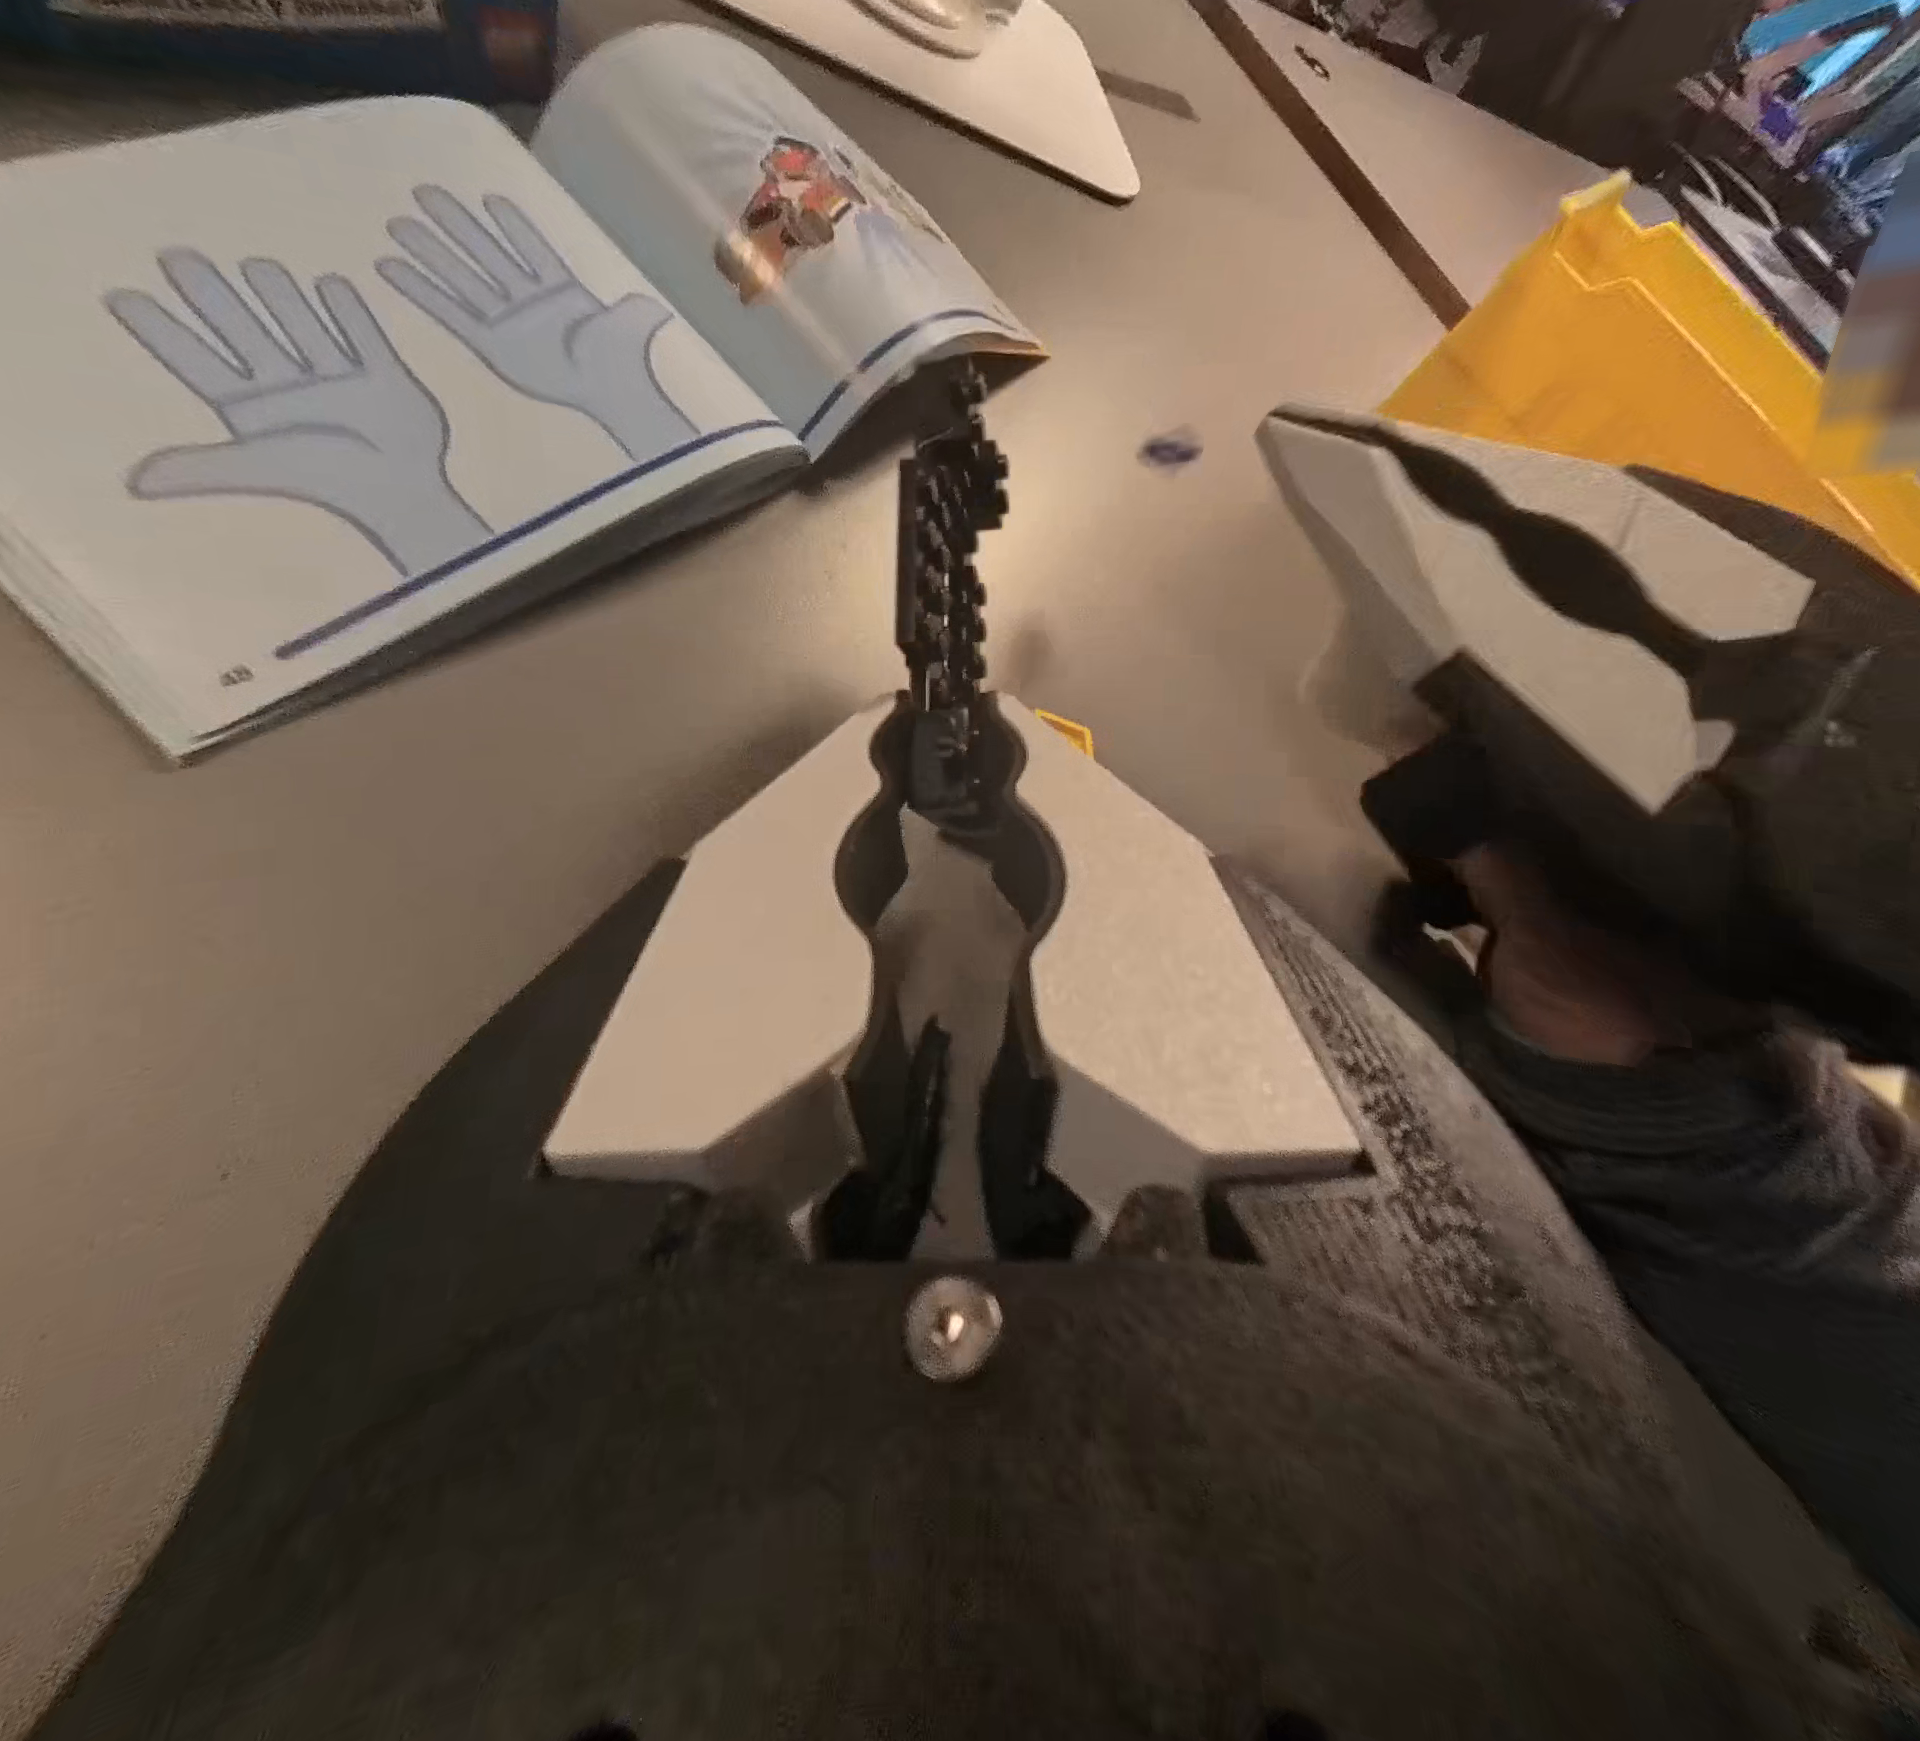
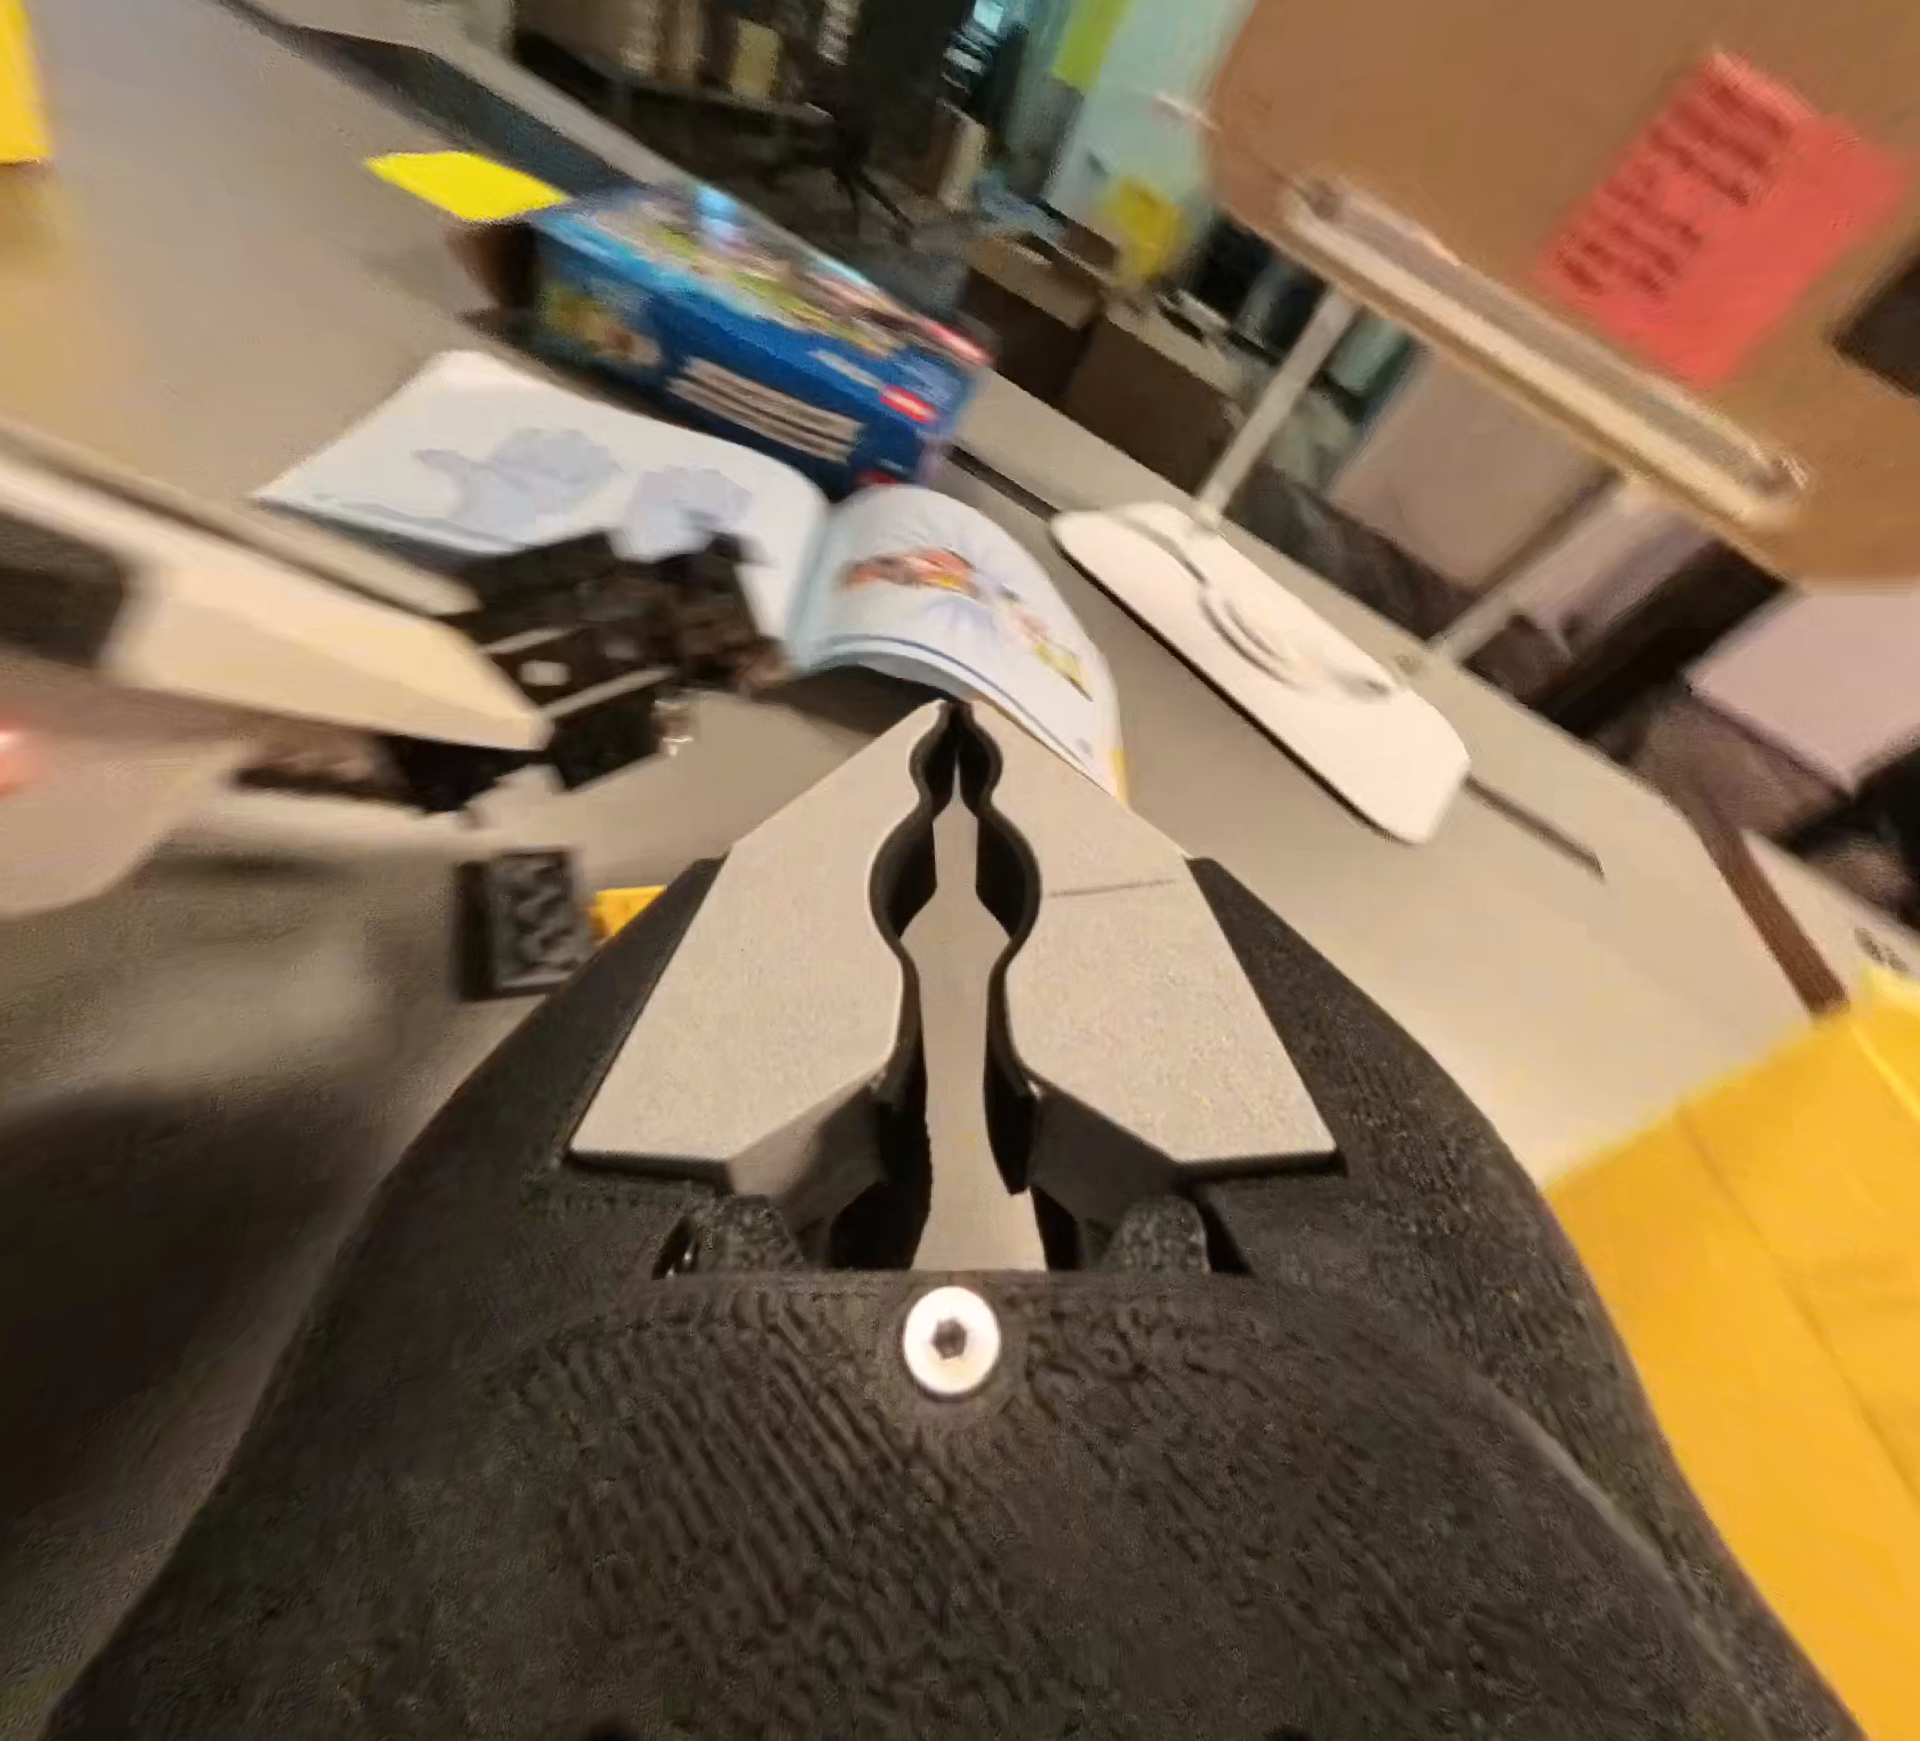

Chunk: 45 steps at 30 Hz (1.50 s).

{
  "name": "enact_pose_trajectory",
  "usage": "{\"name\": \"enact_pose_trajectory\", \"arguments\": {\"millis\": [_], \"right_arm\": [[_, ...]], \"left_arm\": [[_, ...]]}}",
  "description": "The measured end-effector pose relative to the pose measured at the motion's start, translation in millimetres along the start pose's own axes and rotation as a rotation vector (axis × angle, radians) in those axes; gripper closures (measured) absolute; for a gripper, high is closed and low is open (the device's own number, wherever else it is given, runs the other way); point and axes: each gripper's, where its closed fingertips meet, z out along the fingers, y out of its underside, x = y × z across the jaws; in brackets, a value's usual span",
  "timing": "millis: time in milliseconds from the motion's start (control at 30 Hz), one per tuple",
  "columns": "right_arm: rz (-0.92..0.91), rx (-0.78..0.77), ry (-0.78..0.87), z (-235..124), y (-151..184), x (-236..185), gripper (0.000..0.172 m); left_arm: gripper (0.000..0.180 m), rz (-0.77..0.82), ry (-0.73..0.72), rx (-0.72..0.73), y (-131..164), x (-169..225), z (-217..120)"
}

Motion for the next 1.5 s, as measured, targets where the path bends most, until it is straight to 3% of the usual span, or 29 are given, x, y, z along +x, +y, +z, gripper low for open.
{"name": "enact_pose_trajectory", "arguments": {"millis": [100,233,333,400,467,600,667,733,833,933,1000,1067,1133,1267,1333,1400,1500], "right_arm": [[-0.077,0.005,-0.06,2,-2,-18,0.172],[0.036,0.022,-0.104,-4,0,-4,0.169],[0.111,0.109,-0.143,-16,-7,17,0.154],[0.161,0.191,-0.244,-25,-16,15,0.147],[0.229,0.244,-0.402,-34,-23,5,0.141],[0.437,0.229,-0.67,-44,-26,-2,0.126],[0.475,0.238,-0.683,-45,-24,6,0.124],[0.431,0.272,-0.609,-46,-22,18,0.13],[0.281,0.312,-0.437,-46,-16,36,0.138],[0.116,0.332,-0.31,-46,-8,43,0.145],[0.084,0.343,-0.292,-46,-8,42,0.147],[0.097,0.348,-0.299,-44,-10,40,0.148],[0.109,0.34,-0.307,-42,-9,38,0.148],[0.118,0.341,-0.294,-43,-9,42,0.149],[0.125,0.339,-0.288,-43,-8,43,0.149],[0.128,0.339,-0.279,-44,-8,45,0.149],[0.13,0.344,-0.256,-44,-9,48,0.149]], "left_arm": [[0.171,0.024,0.004,-0.015,2,3,2],[0.171,-0.006,0.036,0.04,-5,4,-4],[0.17,0.042,0.056,0.048,-8,7,-6],[0.17,0.053,0.145,0.025,-9,17,-10],[0.17,0.057,0.323,-0.009,-8,39,-18],[0.171,0.106,0.504,-0.054,-2,61,-32],[0.17,0.092,0.555,-0.021,-8,68,-42],[0.17,0.113,0.57,0.104,-28,76,-64],[0.17,0.188,0.356,0.292,-67,62,-113],[0.171,0.226,-0.131,0.368,-98,-3,-179],[0.171,0.215,-0.496,0.325,-101,-59,-233],[0.171,0.138,-0.786,0.177,-82,-111,-281],[0.17,0.004,-0.866,0.019,-51,-144,-302],[0.166,-0.167,-0.902,-0.307,15,-185,-302],[0.109,-0.209,-0.966,-0.406,35,-197,-304],[0.087,-0.176,-1.072,-0.386,31,-202,-312],[0.087,0.012,-1.15,-0.138,-22,-177,-315]]}}
